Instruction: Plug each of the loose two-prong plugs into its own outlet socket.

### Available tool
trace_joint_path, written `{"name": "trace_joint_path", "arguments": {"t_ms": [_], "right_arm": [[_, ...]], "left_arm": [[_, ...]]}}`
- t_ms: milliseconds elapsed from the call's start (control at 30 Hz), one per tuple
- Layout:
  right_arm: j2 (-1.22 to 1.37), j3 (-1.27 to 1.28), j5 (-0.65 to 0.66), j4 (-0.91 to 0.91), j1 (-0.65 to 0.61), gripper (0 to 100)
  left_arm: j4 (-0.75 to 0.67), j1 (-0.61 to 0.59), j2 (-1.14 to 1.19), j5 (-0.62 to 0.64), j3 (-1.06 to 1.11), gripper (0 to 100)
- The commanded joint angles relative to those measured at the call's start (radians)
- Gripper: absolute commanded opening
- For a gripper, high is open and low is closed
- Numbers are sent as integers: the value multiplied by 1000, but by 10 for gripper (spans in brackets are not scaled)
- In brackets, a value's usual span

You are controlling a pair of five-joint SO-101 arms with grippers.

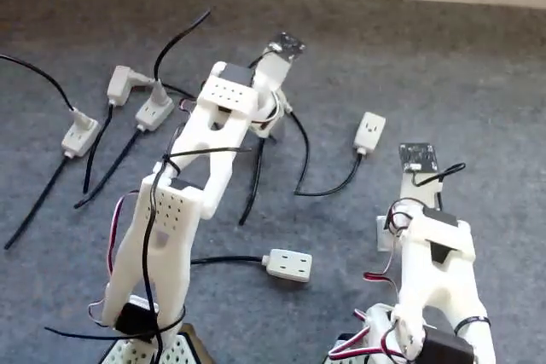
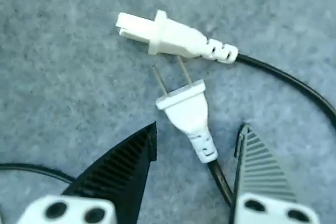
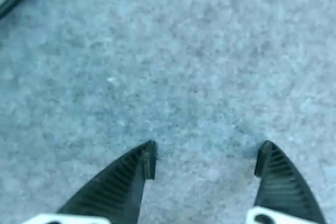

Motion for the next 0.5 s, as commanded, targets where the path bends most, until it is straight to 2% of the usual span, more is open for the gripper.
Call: {"name": "trace_joint_path", "arguments": {"t_ms": [0, 133, 400, 467], "right_arm": [[-5, 1, 0, -33, -16, 303], [-5, 1, 0, -33, -16, 303], [-5, 1, 0, -33, -15, 303], [-5, 1, 0, -31, -15, 303]], "left_arm": [[-14, -1, 35, 3, -58, 143], [0, -15, 41, -34, -59, 16], [81, -15, 21, -41, -87, 9], [157, -18, -18, -41, -151, 9]]}}
